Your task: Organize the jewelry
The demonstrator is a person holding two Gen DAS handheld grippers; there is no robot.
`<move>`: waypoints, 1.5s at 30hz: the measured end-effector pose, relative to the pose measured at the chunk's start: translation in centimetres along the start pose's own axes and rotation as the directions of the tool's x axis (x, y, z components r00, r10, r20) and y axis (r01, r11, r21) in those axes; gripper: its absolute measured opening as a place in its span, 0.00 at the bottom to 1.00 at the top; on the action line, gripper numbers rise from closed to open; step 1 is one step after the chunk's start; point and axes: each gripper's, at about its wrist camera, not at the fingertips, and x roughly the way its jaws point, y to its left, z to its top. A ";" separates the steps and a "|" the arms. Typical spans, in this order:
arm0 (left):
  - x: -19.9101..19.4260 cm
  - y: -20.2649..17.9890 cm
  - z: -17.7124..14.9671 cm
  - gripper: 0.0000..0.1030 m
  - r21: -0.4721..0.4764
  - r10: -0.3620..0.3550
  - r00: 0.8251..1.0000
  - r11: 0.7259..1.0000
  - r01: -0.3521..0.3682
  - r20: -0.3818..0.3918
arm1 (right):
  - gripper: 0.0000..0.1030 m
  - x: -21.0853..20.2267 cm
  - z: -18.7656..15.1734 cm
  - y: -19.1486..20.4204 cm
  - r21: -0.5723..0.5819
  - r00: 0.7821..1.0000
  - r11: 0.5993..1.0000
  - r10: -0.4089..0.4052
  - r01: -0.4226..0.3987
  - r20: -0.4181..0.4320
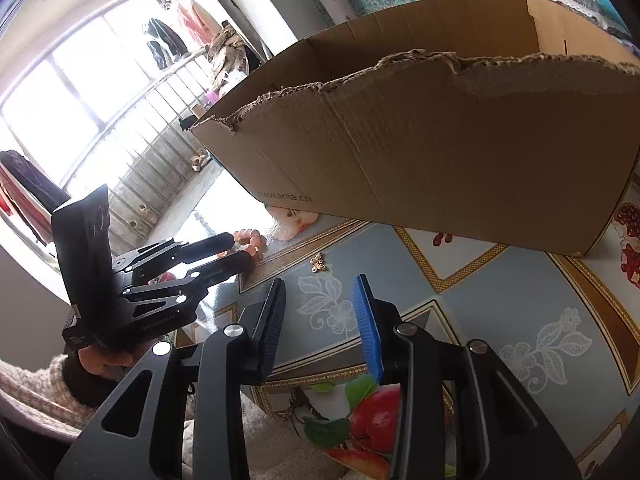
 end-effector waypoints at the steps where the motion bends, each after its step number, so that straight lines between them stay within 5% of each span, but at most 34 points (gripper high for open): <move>1: 0.3 -0.1 -0.1 0.32 0.002 -0.001 1.000 1.000 0.001 -0.008 | 0.33 0.0 0.0 0.2 -0.015 1.000 1.000 -0.007 0.007 0.002; 22: 0.5 -1.0 -1.2 0.20 -0.020 -0.129 0.991 0.991 0.130 0.040 | 0.09 5.3 1.4 4.9 -0.353 0.978 0.920 -0.201 0.171 -0.051; 30: 0.2 -2.1 -1.7 0.20 0.004 -0.141 0.989 0.990 0.141 0.043 | 0.03 5.0 1.9 3.8 -0.271 0.982 0.950 -0.181 0.158 -0.061; 36: 0.2 -3.1 -1.6 0.19 0.045 -0.079 0.996 0.996 0.077 0.042 | 0.03 3.2 1.5 2.5 -0.203 0.984 0.965 -0.175 0.164 -0.037; 39: 0.3 -3.2 -1.6 0.09 0.040 -0.083 0.996 0.996 0.081 0.043 | 0.03 2.3 1.5 1.9 -0.174 0.985 0.971 -0.171 0.163 -0.030; 45: 0.4 -3.9 -1.4 0.08 0.042 -0.078 0.996 0.996 0.076 0.037 | 0.08 3.0 1.8 2.5 -0.213 0.985 0.967 -0.158 0.141 -0.063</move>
